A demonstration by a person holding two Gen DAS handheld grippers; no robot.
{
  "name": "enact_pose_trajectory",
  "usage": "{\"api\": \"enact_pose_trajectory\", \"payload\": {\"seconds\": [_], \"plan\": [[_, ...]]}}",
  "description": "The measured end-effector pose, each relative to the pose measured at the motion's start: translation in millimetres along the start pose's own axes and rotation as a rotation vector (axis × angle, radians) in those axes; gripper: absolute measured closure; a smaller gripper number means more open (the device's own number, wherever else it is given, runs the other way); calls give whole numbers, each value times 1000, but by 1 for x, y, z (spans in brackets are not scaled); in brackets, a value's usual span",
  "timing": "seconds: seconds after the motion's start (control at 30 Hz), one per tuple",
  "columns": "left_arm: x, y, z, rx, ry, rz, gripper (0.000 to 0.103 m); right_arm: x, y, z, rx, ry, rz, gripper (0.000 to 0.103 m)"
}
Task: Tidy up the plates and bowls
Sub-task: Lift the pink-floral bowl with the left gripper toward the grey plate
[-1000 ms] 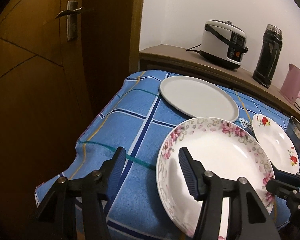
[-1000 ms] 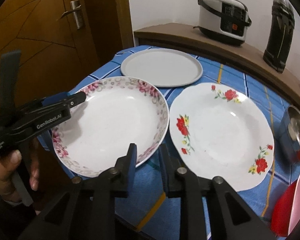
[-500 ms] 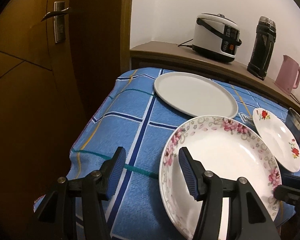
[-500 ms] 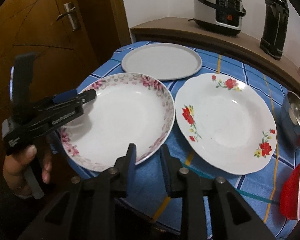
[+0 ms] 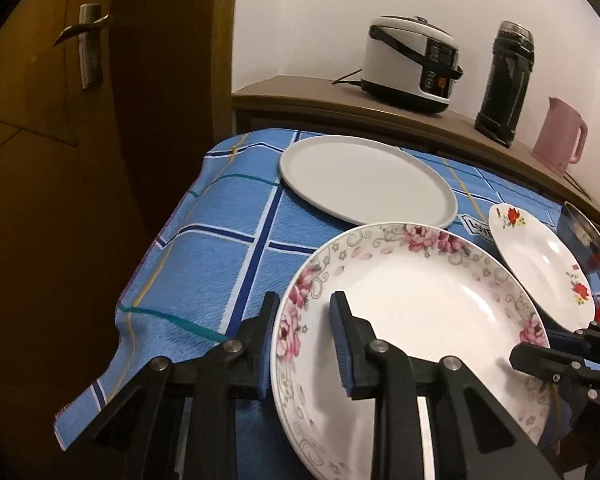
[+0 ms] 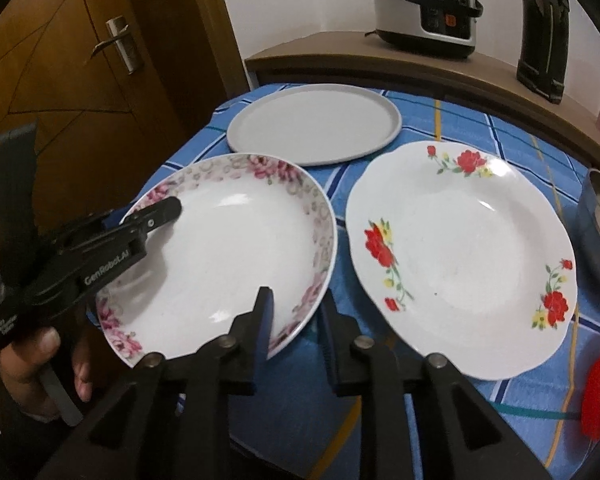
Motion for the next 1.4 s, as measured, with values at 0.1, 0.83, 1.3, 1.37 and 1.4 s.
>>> {"api": "enact_pose_trajectory", "payload": {"seconds": [0.1,0.83,1.3,1.37,1.4], "plan": [[-3,-1,-3,-14,-13,41,75,4,-1,4,-2,-4,5,84],[-13,0,13,-58,-51,127,75,8,-4,18,-25,-42,64,85],[-14,-2,22,-72,-77,125,75,2,-5,19,-30,-68,65,85],[-14,-1,24,-75,-78,122,75,1,-5,21,-30,-73,66,85],[-14,-1,24,-77,-81,122,75,1,-5,21,-30,-75,66,85]]}}
Point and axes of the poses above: each gripper's, at about its wrist camera, not at the fingertips, and x roughly the way its jaws point, y to its left, z to its top, the point moved 2 cm from there along x, roughly the way its jaws point, and after that the axes turned 8 degrees about -z, right-handed, at the moved point
